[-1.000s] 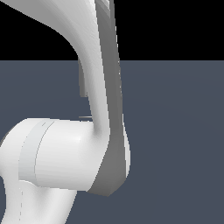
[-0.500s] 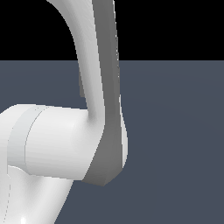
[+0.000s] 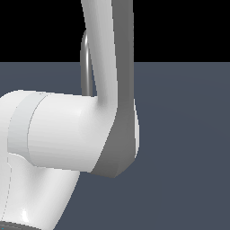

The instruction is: Turn on the faucet by rotating a designated handle.

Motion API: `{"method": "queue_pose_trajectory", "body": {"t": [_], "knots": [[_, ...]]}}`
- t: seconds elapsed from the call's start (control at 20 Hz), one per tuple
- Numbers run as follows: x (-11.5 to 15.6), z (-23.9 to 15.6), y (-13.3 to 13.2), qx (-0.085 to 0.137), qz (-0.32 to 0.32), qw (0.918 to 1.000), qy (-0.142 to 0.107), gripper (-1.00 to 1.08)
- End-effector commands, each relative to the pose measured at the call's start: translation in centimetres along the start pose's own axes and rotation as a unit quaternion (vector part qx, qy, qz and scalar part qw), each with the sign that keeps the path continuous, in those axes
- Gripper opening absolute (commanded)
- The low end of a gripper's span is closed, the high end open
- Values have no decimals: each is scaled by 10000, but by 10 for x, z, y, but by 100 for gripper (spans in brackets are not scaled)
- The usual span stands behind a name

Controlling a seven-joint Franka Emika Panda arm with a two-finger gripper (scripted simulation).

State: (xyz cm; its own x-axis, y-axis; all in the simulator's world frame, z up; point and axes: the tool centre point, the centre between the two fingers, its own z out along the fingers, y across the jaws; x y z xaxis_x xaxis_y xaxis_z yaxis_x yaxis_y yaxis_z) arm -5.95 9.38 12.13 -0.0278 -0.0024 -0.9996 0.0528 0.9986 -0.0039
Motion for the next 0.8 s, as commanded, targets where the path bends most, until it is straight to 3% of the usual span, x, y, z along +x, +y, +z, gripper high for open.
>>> {"method": "queue_pose_trajectory", "body": {"t": [0.0,0.2,0.25,0.75], "knots": [[-19,0,-3,9,1,9999,-124,-100],[-29,0,-6,3,2,9999,-134,-100],[-10,0,-9,41,-3,10000,40,-100],[-35,-1,-38,14,1,10000,-83,-100]]}}
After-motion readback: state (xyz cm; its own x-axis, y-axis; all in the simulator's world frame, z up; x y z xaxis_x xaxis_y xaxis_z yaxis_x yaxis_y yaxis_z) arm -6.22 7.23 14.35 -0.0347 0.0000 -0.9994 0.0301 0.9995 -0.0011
